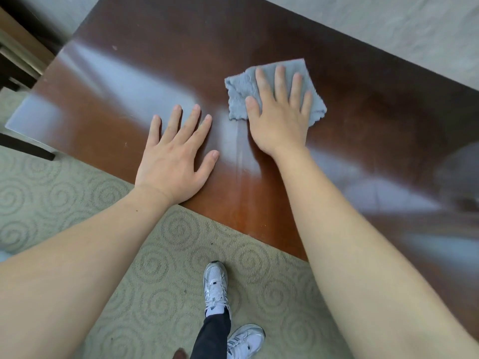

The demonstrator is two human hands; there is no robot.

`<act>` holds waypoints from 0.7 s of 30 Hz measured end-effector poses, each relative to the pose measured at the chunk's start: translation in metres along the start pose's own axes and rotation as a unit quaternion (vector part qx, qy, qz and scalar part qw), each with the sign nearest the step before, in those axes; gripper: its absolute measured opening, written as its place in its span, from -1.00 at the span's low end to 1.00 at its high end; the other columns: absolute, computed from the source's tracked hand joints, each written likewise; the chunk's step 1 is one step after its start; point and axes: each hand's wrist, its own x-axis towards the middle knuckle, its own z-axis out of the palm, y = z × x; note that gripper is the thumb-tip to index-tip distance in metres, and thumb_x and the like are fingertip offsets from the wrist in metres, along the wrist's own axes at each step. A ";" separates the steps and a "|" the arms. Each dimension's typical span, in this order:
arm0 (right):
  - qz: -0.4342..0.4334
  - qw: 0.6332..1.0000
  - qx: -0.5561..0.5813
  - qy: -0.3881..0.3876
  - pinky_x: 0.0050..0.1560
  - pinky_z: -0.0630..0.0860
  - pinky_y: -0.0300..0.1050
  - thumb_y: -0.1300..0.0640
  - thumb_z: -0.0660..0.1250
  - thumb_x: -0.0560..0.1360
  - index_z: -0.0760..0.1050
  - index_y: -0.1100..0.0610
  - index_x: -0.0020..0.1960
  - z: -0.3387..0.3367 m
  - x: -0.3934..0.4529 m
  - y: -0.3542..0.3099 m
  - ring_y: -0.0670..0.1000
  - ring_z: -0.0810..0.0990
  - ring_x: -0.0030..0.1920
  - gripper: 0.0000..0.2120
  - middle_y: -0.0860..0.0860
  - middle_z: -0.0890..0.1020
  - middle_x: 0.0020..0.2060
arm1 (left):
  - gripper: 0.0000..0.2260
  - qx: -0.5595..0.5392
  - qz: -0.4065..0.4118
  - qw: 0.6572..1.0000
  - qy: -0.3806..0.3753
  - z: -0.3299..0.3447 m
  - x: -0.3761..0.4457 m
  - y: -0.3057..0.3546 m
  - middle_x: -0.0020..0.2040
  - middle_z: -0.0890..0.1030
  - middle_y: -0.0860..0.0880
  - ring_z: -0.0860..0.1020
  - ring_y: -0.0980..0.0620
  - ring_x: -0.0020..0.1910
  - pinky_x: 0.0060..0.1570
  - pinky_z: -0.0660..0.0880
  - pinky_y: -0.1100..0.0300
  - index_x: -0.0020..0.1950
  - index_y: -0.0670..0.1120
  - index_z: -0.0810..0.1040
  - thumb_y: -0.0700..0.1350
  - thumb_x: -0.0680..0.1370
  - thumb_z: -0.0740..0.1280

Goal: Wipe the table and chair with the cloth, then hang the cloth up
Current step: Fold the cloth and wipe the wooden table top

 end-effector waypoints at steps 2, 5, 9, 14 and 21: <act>0.008 1.000 0.007 0.014 0.56 -0.18 0.22 -0.19 -0.11 0.66 -0.09 -0.13 0.62 0.005 -0.048 0.005 0.19 -0.17 0.60 -0.44 0.02 -0.06 0.63 | -0.40 -0.001 0.001 1.000 0.003 0.001 0.000 0.000 0.63 0.17 -0.06 0.07 -0.18 0.61 0.54 0.00 -0.27 0.63 -0.02 0.17 0.23 0.64 -0.02; 0.024 0.999 0.019 0.009 0.56 -0.14 0.22 -0.20 -0.09 0.65 -0.09 -0.14 0.62 0.011 -0.133 0.017 0.17 -0.17 0.60 -0.44 0.00 -0.06 0.63 | -0.40 -0.005 0.002 1.000 0.004 0.000 0.000 0.000 0.63 0.18 -0.05 0.07 -0.18 0.61 0.54 0.01 -0.26 0.63 0.00 0.15 0.24 0.64 -0.04; 0.087 0.996 0.025 -0.021 0.56 -0.14 0.22 -0.22 -0.14 0.66 -0.18 -0.19 0.61 0.013 -0.223 0.049 0.10 -0.27 0.59 -0.45 -0.06 -0.16 0.62 | -0.43 -0.026 -0.007 1.000 0.010 -0.006 -0.004 0.005 0.60 0.26 -0.06 0.13 -0.16 0.60 0.54 0.05 -0.23 0.59 -0.03 0.25 0.21 0.64 0.02; 0.161 0.986 0.016 -0.028 0.56 -0.16 0.20 -0.26 -0.19 0.63 -0.20 -0.21 0.60 -0.004 -0.237 0.120 0.12 -0.22 0.60 -0.44 -0.08 -0.15 0.61 | -0.61 -0.044 0.027 0.994 0.094 -0.012 -0.009 0.020 0.42 0.52 -0.17 0.43 -0.17 0.45 0.42 0.31 -0.14 0.36 -0.16 0.53 0.01 0.64 0.15; 0.239 0.971 0.001 -0.019 0.55 -0.24 0.23 -0.24 -0.22 0.64 -0.20 -0.14 0.61 -0.034 -0.121 0.240 0.18 -0.23 0.60 -0.43 0.00 -0.15 0.62 | -0.55 -0.139 0.168 0.976 0.015 -0.013 0.019 0.140 0.58 0.28 -0.18 0.18 -0.15 0.59 0.53 0.18 -0.07 0.49 -0.16 0.42 0.00 0.64 0.16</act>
